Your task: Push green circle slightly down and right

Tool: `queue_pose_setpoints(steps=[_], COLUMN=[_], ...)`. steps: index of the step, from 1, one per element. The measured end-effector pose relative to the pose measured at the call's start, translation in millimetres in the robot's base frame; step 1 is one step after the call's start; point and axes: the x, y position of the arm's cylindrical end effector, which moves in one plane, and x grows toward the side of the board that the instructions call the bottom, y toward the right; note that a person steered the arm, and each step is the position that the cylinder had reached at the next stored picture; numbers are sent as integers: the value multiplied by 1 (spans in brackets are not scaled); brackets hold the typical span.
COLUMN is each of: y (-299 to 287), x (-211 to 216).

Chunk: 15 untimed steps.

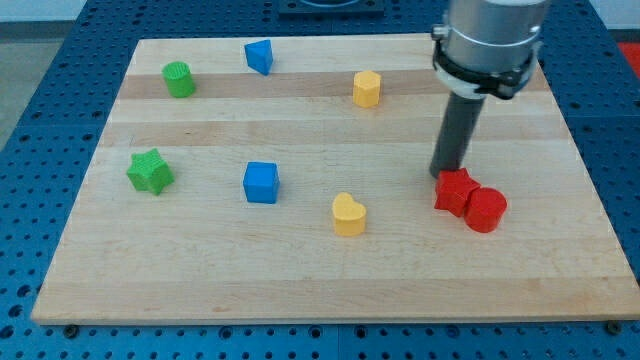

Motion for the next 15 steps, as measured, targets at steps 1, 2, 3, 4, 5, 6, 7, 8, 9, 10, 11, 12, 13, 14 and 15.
queue_pose_setpoints(steps=[1, 2, 3, 4, 5, 6, 7, 8, 9, 10, 11, 12, 13, 14, 15], y=[-59, -97, -114, -116, -116, -119, -155, -188, -197, -200, -200, -200, -203, -221, -225], x=[-11, -11, -11, -26, -34, -36, -61, -77, -77, -77, -77, -77, -77, -77, -76])
